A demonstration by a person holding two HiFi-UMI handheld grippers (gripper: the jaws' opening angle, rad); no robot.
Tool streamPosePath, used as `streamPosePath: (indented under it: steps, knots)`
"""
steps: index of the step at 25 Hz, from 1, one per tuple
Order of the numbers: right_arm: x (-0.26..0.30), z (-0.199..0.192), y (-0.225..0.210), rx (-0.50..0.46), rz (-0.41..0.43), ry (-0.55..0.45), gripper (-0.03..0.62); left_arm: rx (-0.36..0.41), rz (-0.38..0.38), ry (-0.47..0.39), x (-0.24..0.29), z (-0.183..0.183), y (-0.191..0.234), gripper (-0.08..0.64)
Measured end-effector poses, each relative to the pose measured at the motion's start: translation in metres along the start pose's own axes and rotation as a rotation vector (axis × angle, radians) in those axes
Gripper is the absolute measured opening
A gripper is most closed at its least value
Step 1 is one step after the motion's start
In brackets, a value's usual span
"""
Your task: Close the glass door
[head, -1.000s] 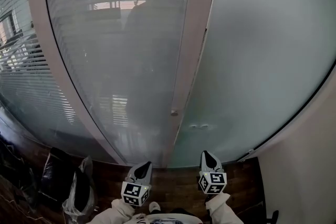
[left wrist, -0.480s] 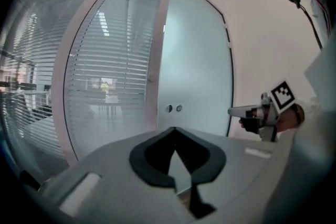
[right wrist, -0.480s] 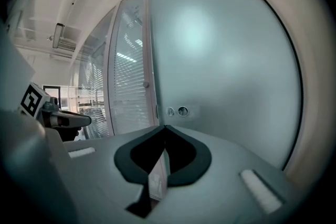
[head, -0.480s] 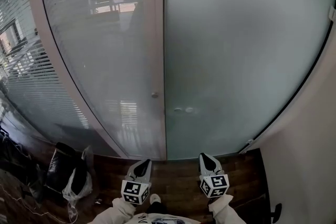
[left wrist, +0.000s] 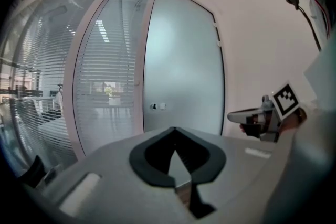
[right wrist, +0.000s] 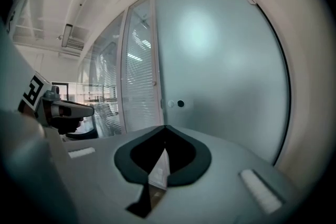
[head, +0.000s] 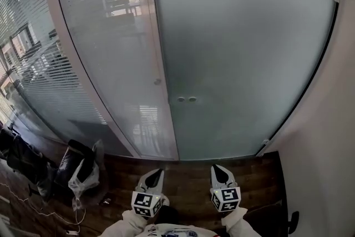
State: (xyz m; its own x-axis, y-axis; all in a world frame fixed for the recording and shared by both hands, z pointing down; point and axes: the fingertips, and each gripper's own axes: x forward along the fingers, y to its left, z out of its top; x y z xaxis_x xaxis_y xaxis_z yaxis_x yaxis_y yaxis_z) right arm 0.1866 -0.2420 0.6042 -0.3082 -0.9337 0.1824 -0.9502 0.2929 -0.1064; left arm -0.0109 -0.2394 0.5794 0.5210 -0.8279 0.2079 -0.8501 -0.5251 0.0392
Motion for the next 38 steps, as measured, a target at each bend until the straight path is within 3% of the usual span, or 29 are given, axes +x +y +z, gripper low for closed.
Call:
streamPosePath:
  steps: [5, 13, 26, 38]
  knots:
    - [-0.038, -0.004, 0.020, 0.032, 0.049, -0.003, 0.006, 0.002, 0.020, 0.009, -0.030, -0.003, -0.025, 0.003]
    - [-0.079, -0.006, 0.033, 0.084, 0.024, -0.029, 0.006, 0.010, 0.006, 0.049, -0.060, -0.013, -0.048, 0.003]
    - [-0.093, -0.008, 0.091, 0.039, 0.040, 0.005, 0.005, -0.019, -0.016, 0.028, -0.093, -0.022, -0.031, 0.003]
    - [-0.092, -0.001, 0.101, 0.051, 0.041, 0.001, 0.005, -0.025, -0.027, 0.004, -0.096, -0.013, -0.026, 0.003]
